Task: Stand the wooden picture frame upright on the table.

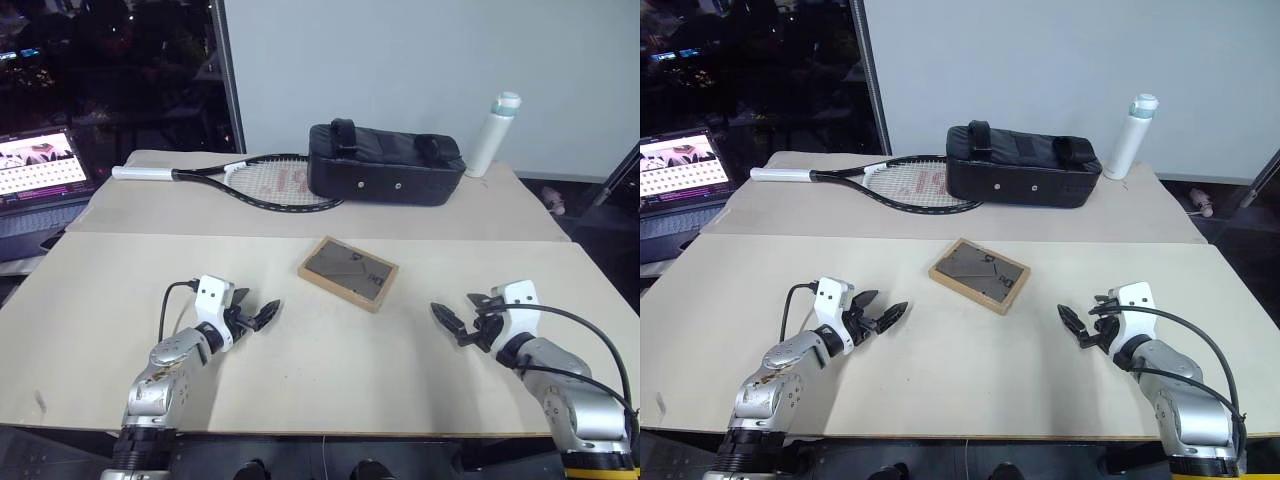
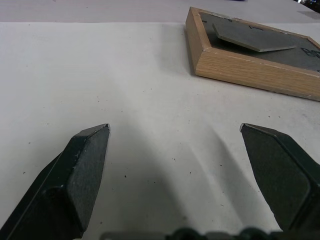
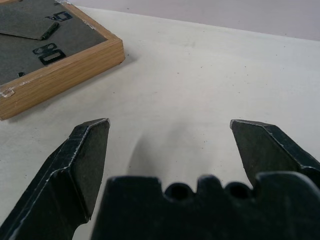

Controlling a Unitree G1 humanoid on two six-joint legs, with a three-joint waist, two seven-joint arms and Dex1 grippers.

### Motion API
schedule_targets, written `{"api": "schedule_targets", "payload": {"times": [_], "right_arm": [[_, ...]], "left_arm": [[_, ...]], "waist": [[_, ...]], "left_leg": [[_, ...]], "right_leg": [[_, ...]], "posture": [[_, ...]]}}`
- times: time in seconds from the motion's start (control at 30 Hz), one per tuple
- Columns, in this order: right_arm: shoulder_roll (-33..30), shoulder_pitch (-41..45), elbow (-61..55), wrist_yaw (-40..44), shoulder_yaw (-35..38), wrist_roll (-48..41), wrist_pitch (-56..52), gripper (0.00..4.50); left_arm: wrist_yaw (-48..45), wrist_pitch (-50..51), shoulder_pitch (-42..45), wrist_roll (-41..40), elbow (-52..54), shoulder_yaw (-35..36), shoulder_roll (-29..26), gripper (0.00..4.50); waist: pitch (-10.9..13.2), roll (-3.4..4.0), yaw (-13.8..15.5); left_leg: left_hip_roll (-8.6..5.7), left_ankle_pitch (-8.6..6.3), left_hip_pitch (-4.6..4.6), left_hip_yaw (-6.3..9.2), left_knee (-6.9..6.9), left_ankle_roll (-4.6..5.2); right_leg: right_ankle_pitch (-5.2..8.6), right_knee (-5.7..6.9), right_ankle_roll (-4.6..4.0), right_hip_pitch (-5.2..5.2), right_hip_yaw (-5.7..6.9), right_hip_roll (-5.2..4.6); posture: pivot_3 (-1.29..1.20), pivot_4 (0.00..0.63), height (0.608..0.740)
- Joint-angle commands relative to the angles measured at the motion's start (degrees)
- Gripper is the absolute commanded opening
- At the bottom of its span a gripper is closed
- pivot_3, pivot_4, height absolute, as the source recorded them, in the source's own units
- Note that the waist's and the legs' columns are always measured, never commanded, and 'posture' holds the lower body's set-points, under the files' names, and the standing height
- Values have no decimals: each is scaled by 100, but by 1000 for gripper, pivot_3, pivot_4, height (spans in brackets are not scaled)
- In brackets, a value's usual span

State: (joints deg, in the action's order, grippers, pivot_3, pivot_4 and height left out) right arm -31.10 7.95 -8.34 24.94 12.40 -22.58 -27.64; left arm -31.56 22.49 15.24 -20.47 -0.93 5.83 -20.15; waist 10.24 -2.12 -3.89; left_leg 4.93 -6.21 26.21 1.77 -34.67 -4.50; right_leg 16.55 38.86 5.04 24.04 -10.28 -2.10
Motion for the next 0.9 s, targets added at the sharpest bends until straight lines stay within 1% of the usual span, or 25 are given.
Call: {"api": "schedule_targets", "payload": {"times": [0.03,0.07,0.1,0.17,0.2,0.23,0.27,0.3,0.33,0.37,0.4,0.47,0.5,0.53,0.57,0.63,0.7,0.8,0.83,0.9], "right_arm": [[-175,73,-180,188,163,18,190,4487],[-286,160,-120,367,115,37,247,4487],[-401,258,-25,515,44,109,313,4497],[-613,599,410,752,-166,370,550,3973],[-673,798,661,812,-267,511,687,3832],[-682,1002,911,836,-341,609,785,3439],[-663,1268,1220,857,-438,713,869,3111],[-635,1565,1558,911,-558,833,967,2675],[-607,1874,1924,967,-705,985,1100,2416],[-538,2264,2417,1027,-854,1143,1315,2065],[-486,2530,2785,1077,-948,1251,1498,1623],[-218,3677,4575,1065,-1326,1766,2288,954],[-132,4012,5142,1071,-1410,1895,2543,707],[-11,4407,5864,1003,-1481,2048,2808,454],[66,4630,6311,958,-1501,2130,2983,34],[224,5009,7112,981,-1565,2300,3325,34],[363,5239,7657,917,-1622,2462,3544,34],[585,5460,8233,808,-1727,2754,3679,34],[616,5485,8311,889,-1730,2806,3666,34],[709,5505,8385,1429,-1664,2752,3686,34]], "left_arm": [[-442,477,29,-407,391,58,-324,4500],[-651,831,51,-628,586,66,-498,4500],[-727,1171,79,-804,732,85,-625,4244],[-701,1767,158,-909,953,-60,-843,3739],[-643,1977,192,-928,1053,-124,-907,3501],[-579,2183,226,-959,1146,-164,-941,3021],[-559,2417,260,-1025,1285,-236,-980,2716],[-570,2633,295,-1074,1426,-325,-1028,2193],[-551,2833,343,-1102,1539,-408,-1061,1880],[-496,3008,429,-1121,1597,-476,-1036,1480],[-442,3130,492,-1133,1628,-506,-1009,988],[-56,3321,902,-991,1473,-766,-601,213],[60,3378,1015,-949,1425,-835,-475,9],[191,3414,1147,-851,1368,-986,-306,0],[254,3437,1200,-797,1351,-1067,-222,0],[378,3461,1296,-663,1304,-1249,-78,0],[515,3417,1352,-543,1193,-1352,40,0],[804,3480,1360,-307,1078,-1479,164,0],[816,3519,1325,-274,1111,-1490,143,0],[873,3525,1222,-233,1142,-1362,90,0]], "waist": [[0,0,-1],[1,-1,-11],[1,0,-20],[1,1,-28],[1,1,-33],[1,1,-32],[2,0,-32],[2,-1,-29],[2,-2,-32],[3,-2,-42],[3,-2,-47],[3,-2,-50],[10,-2,-52],[13,-4,-51],[13,-5,-49],[13,-4,-30],[13,-4,-6],[13,-4,-11],[13,-4,-19],[12,-3,-51]], "left_leg": [[0,0,0,0,0,0],[0,0,0,1,0,0],[0,0,4,3,0,0],[-1,0,5,3,-3,0],[-1,0,5,3,-8,0],[-3,1,3,3,-12,1],[-3,1,2,3,-15,1],[-3,2,2,3,-15,2],[-3,2,2,4,-15,3],[-3,2,2,4,-15,3],[-3,2,2,4,-12,3],[-3,2,4,8,-6,3],[-4,2,0,9,-11,3],[-9,6,5,9,-13,8],[-13,10,9,10,-9,11],[-14,9,9,15,-2,11],[-15,5,9,17,6,13],[-19,5,12,20,20,13],[-20,5,12,21,21,13],[-23,7,10,22,16,10]], "right_leg": [[0,0,0,0,0,0],[0,0,0,0,1,0],[0,2,0,3,3,0],[0,5,0,4,3,-1],[0,5,1,3,4,-2],[-1,5,3,1,4,-4],[-2,4,3,0,5,-4],[-2,5,3,-1,7,-4],[-3,4,3,-1,8,-4],[-3,4,3,-1,8,-4],[-3,4,3,-2,8,-4],[-3,4,2,-2,11,-4],[-3,4,2,-5,13,-4],[-9,3,6,-3,12,-8],[-11,2,9,-1,13,-11],[-15,-4,3,-8,15,-12],[-25,-5,-27,-12,23,-14],[-24,-7,-33,-10,36,-24],[-25,-7,-34,-9,37,-24],[-25,1,-34,-11,38,-27]], "posture": [[0,150,689],[0,150,689],[0,150,689],[0,150,689],[0,150,689],[0,150,689],[0,150,689],[0,150,689],[0,150,689],[0,150,689],[0,150,689],[0,150,689],[0,150,689],[0,150,689],[0,150,689],[0,150,689],[0,150,689],[0,150,689],[0,150,689],[0,150,689]]}}
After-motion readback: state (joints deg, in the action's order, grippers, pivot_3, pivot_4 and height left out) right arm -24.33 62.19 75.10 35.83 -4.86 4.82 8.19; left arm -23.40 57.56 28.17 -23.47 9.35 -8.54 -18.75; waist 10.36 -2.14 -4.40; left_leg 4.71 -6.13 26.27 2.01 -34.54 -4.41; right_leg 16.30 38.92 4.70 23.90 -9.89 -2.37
